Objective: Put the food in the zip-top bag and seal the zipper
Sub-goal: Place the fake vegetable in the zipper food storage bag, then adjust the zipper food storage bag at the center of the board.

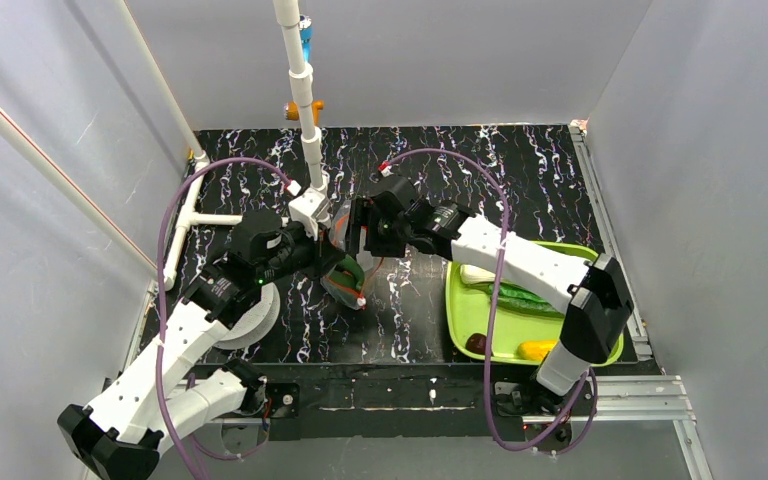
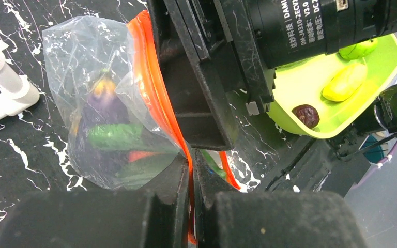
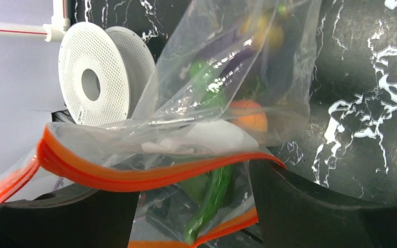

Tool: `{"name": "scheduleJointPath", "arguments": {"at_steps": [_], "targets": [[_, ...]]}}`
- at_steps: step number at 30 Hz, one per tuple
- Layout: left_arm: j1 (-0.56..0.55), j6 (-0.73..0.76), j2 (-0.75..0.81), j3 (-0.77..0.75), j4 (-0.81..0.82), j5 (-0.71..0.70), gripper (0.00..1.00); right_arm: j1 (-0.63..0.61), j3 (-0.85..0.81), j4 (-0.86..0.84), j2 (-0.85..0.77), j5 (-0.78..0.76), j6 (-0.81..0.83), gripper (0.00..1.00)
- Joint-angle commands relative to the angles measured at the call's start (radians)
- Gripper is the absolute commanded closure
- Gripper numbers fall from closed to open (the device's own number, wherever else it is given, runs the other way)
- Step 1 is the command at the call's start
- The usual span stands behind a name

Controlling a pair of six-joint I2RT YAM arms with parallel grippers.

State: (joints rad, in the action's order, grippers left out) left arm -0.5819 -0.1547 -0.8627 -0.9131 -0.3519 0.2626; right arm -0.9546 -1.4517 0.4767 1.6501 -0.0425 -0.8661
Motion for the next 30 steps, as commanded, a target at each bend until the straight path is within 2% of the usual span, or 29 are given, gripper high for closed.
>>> {"name": "scheduleJointPath", "arguments": {"at_steps": [1, 6, 11, 15, 20, 25, 30], "targets": [[-0.009, 0.0, 0.006, -0.002, 0.017, 0.026, 1.0, -0.012, -0.006, 0.07, -0.074, -0.016, 0.058, 0.17], [-0.009, -0.001, 0.005, -0.001, 0.018, 0.021, 1.0, -0.016, 0.054, 0.083, -0.189, 0.018, 0.113, 0.19], [-0.009, -0.002, -0.002, -0.002, 0.018, 0.02, 1.0, -0.017, 0.139, 0.074, -0.254, 0.079, 0.119, 0.34], [-0.009, -0.001, -0.007, -0.002, 0.017, 0.018, 1.0, -0.03, 0.233, -0.006, -0.278, 0.123, 0.084, 0.35], [-0.009, 0.001, -0.018, 0.0, 0.018, 0.014, 1.0, -0.053, 0.293, -0.103, -0.213, 0.148, 0.041, 0.36], [-0.009, 0.006, -0.032, 0.002, 0.016, 0.009, 1.0, -0.059, 0.282, -0.167, -0.116, 0.245, 0.019, 0.6], [-0.009, 0.015, -0.038, 0.005, 0.016, -0.004, 1.0, -0.059, 0.272, -0.172, -0.166, 0.259, -0.012, 0.88]]}}
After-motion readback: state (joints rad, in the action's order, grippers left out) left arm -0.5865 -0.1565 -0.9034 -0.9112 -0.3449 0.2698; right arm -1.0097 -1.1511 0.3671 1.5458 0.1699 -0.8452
